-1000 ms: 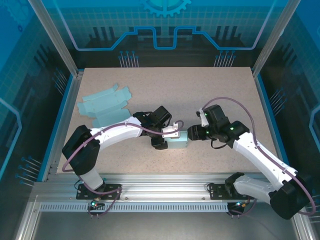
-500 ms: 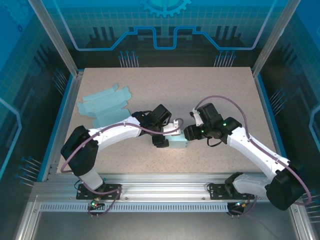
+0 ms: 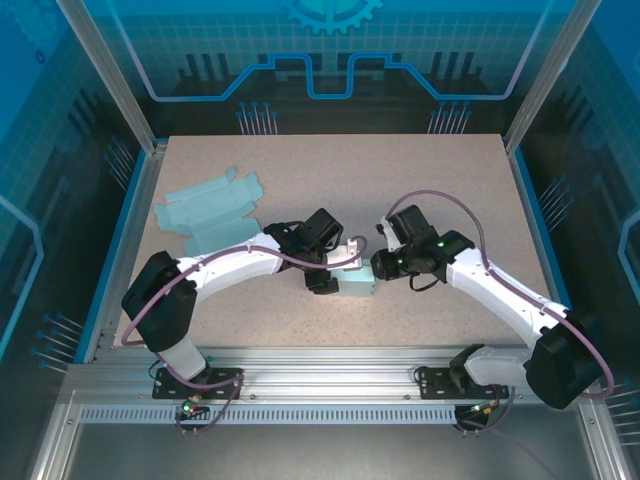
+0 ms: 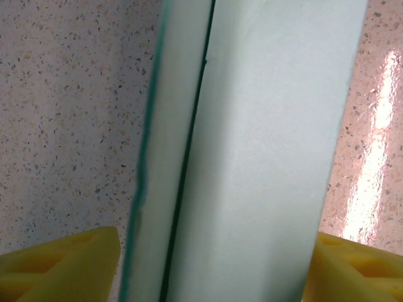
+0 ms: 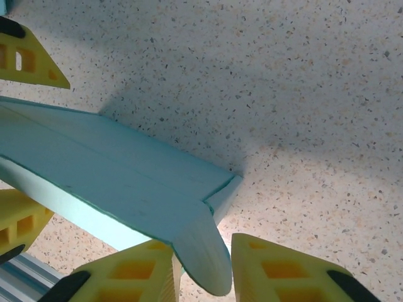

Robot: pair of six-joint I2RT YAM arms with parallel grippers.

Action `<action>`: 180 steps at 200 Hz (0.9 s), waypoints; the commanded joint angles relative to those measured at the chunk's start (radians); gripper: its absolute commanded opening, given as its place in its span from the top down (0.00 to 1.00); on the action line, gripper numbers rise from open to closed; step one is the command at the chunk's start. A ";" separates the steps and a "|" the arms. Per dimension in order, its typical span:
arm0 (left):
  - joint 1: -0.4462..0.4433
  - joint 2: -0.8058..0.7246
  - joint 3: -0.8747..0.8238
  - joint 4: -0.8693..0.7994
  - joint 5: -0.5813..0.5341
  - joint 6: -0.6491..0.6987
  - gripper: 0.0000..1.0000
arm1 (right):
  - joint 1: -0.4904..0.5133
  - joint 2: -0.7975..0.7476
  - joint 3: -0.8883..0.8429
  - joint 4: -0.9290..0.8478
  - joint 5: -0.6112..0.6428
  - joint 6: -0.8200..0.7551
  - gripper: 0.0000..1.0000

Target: Fold the paper box

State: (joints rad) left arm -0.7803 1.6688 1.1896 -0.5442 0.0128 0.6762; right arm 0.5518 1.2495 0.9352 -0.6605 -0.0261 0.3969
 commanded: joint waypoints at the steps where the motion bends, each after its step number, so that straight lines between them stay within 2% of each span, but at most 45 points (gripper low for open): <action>1: 0.010 0.001 -0.010 0.005 -0.005 -0.029 0.27 | 0.019 0.002 0.031 0.030 -0.037 0.040 0.74; 78: 0.010 0.029 -0.002 0.019 -0.001 -0.051 0.27 | 0.028 0.018 0.018 0.121 -0.105 0.151 0.85; 101: 0.010 0.040 -0.002 0.024 -0.004 -0.061 0.28 | 0.029 0.023 0.010 0.144 -0.108 0.180 0.85; 137: 0.010 0.043 -0.004 0.017 -0.038 -0.057 0.28 | 0.040 0.007 0.003 0.086 -0.021 0.153 0.76; 153: 0.012 0.039 -0.004 0.018 -0.043 -0.057 0.28 | 0.043 -0.008 -0.013 0.084 -0.017 0.136 0.70; 180: 0.019 0.027 -0.006 0.020 -0.049 -0.057 0.28 | 0.050 -0.030 -0.028 0.088 -0.009 0.132 0.67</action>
State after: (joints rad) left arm -0.7776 1.7008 1.1885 -0.5278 -0.0143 0.6289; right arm 0.5797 1.2522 0.9241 -0.5602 -0.0521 0.5419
